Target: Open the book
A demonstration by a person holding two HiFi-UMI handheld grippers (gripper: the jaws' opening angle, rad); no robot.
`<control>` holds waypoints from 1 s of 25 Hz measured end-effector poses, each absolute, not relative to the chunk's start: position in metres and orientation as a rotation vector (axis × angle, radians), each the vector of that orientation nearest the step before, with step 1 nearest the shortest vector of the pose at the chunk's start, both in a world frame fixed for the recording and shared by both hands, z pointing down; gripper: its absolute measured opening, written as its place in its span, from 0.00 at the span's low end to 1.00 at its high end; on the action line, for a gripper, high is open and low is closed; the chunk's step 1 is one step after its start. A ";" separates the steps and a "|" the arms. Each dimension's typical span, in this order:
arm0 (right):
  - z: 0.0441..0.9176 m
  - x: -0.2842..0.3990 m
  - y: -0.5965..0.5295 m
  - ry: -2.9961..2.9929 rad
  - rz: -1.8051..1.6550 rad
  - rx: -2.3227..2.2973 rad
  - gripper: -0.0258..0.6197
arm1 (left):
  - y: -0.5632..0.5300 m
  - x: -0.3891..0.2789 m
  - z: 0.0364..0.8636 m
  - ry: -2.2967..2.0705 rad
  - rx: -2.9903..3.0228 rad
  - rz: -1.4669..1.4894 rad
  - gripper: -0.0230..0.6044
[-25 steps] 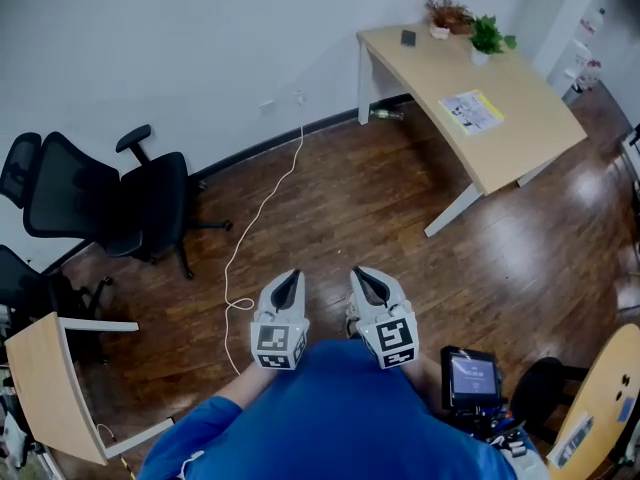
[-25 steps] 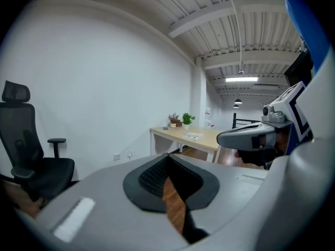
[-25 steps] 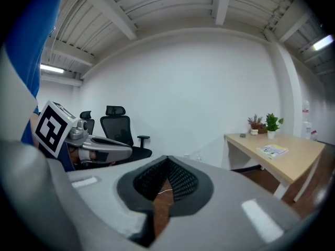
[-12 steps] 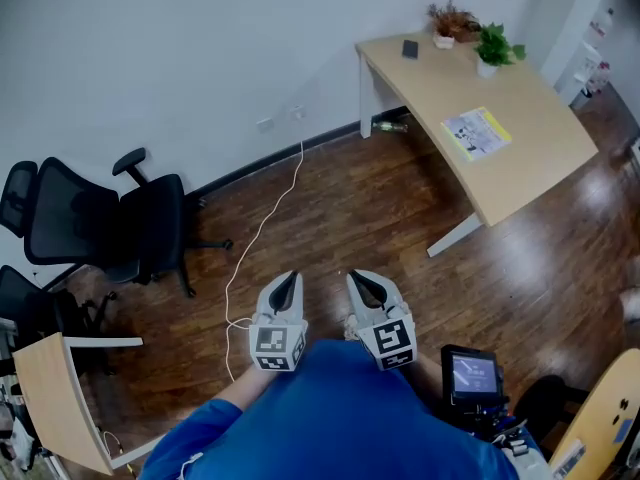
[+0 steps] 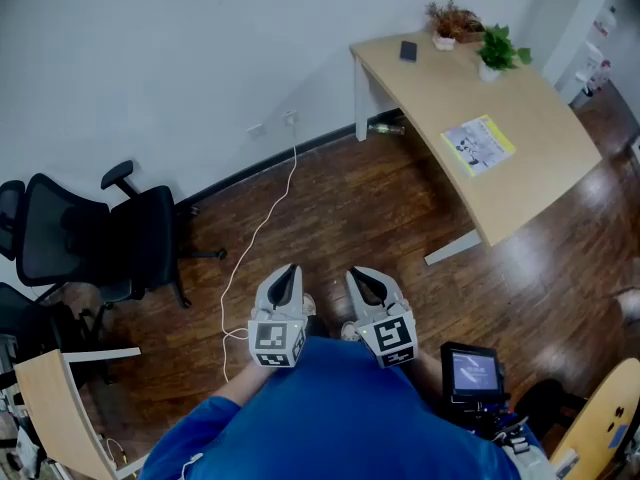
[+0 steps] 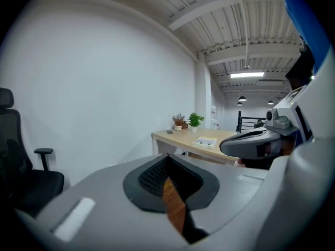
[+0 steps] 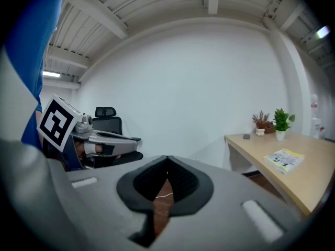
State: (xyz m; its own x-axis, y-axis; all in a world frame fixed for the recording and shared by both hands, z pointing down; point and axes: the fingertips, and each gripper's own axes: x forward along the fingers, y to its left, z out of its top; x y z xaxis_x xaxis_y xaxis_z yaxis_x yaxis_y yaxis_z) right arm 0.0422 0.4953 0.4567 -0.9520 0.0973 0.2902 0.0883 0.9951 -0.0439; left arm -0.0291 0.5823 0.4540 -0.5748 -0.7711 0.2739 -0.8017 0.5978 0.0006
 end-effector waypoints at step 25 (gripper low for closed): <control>0.453 -0.138 0.391 -2.716 0.113 0.573 0.04 | 0.436 -0.236 0.462 -2.132 1.922 0.203 0.05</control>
